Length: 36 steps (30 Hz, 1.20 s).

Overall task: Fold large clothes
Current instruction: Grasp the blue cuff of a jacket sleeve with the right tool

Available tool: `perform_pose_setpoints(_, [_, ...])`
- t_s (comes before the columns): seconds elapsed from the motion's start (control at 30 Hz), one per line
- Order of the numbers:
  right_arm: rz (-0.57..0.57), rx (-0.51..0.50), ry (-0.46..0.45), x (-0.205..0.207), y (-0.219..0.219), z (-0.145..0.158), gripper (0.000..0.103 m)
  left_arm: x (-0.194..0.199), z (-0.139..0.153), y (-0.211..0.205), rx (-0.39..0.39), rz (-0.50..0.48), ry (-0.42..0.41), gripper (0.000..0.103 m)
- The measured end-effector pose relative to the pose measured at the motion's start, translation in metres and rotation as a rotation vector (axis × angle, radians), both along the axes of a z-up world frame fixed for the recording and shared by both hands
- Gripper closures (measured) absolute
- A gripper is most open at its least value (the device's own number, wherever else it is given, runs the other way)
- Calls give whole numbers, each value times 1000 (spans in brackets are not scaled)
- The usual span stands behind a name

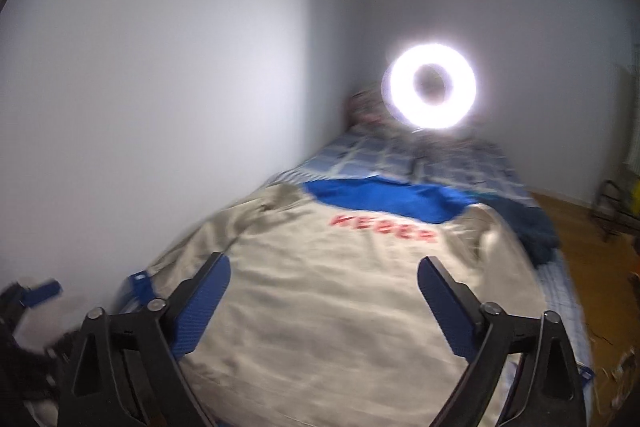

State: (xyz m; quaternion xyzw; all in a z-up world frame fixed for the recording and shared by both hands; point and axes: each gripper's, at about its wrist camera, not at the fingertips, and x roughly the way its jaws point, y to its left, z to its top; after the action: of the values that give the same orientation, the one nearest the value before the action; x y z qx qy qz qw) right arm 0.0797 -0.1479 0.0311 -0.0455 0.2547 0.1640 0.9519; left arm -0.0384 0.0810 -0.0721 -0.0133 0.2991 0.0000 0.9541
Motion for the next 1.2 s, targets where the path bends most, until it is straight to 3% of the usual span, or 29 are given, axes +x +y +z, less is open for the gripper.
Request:
perform_pose_setpoints(0.17, [130,117,196,52,46,-30,29,-3,-15,17,-25,15,46,38])
perform_pose_setpoints(0.37, [219,222,391,107,103,-73,42,-6,-23,46,-61,59,66,50])
perform_pose_setpoints(0.47, [247,231,455,127,133,-91,43,-8,-26,61,-73,79,78,54])
perform_pose_setpoints(0.63, [328,260,583,156,187,-117,56,-10,-32,79,-90,117,94,54])
perform_pose_setpoints(0.83, [337,340,761,191,242,-169,62,-10,-39,97,-99,172,112,54])
perform_pose_setpoints(1.0, [280,356,829,222,267,-209,63,-9,-45,107,-104,200,133,54])
perform_pose_setpoints(1.2, [223,417,884,248,278,-230,63,1,-53,112,-104,205,162,54])
